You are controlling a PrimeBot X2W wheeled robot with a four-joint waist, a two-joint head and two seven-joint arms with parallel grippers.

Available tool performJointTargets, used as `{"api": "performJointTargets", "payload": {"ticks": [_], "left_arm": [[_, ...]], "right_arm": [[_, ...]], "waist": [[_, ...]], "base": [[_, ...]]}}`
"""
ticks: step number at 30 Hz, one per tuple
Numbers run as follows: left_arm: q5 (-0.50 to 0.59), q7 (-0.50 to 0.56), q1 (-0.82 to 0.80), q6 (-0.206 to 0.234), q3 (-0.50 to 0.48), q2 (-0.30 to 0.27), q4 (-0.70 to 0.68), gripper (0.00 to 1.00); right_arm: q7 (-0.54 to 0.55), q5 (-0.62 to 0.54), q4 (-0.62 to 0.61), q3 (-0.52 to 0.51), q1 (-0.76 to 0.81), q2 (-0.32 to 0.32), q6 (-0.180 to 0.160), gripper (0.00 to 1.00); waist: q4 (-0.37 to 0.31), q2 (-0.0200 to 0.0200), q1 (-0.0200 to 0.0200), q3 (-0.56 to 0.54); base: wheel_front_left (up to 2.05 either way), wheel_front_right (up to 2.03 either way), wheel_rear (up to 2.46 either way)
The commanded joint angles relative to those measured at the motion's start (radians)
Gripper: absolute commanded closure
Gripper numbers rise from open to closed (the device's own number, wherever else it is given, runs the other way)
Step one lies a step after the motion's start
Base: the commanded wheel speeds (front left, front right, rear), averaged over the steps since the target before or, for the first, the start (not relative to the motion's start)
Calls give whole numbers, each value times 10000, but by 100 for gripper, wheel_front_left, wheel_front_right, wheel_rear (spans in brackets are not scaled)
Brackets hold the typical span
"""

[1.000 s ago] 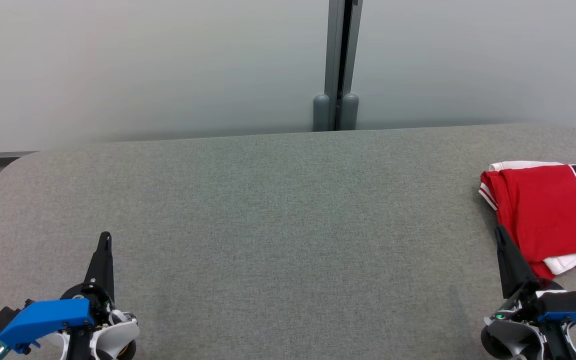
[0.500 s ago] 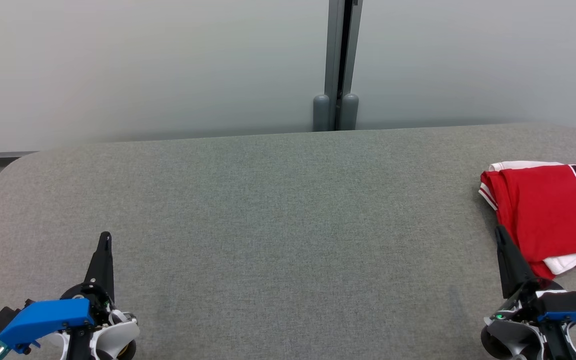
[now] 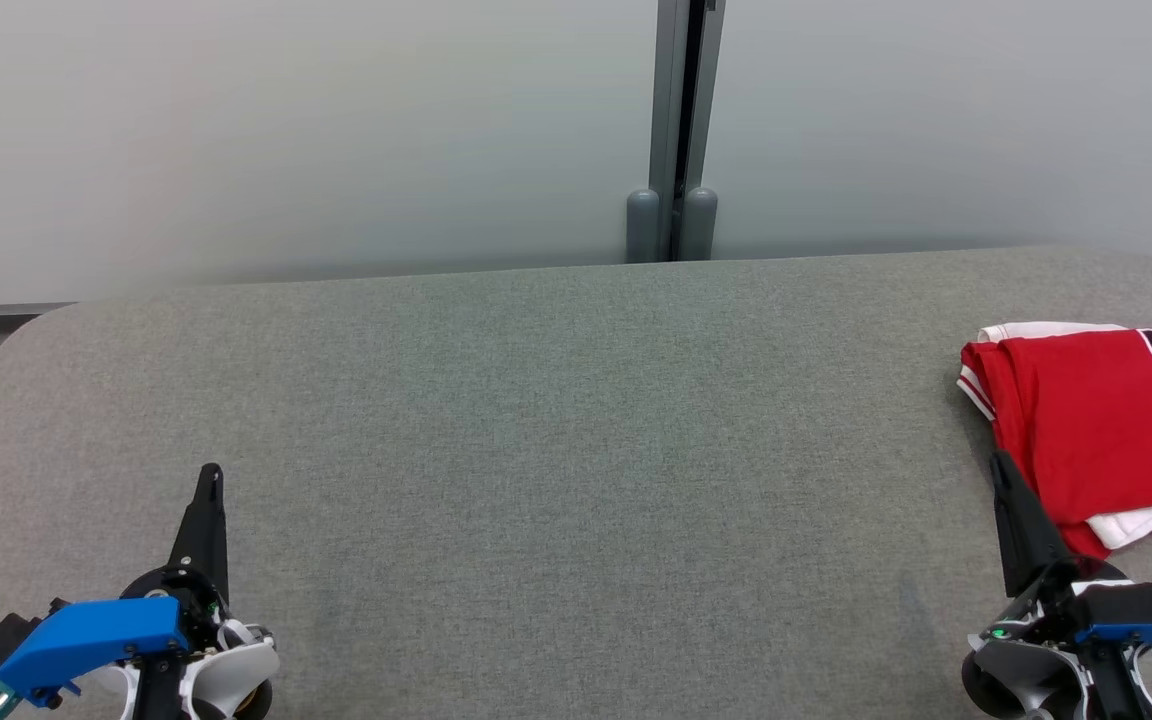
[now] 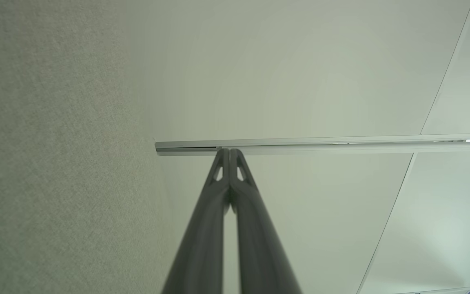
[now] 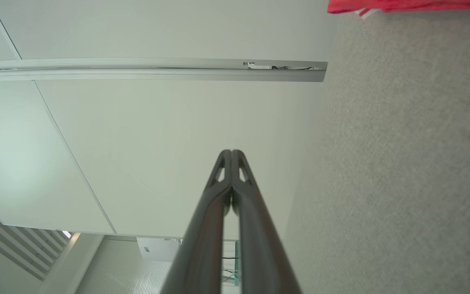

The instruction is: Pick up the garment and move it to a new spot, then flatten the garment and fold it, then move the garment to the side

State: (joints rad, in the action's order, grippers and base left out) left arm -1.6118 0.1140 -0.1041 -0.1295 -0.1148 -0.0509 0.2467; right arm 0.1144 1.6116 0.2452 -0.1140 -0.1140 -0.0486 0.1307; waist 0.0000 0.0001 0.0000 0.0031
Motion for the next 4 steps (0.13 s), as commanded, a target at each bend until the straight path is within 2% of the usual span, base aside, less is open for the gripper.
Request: {"api": "performJointTargets", "payload": {"ticks": [1,4], "left_arm": [[-22,36,-96,-40,-15,17,-41,100],[-23,36,-96,-40,-14,17,-41,100]], "right_arm": [[28,28,-33,-19,116,-30,0,100],[28,28,-33,-19,116,-30,0,100]], "waist": [[0,-1,0,0],[0,-1,0,0]], "base": [[0,0,0],[0,0,0]]}}
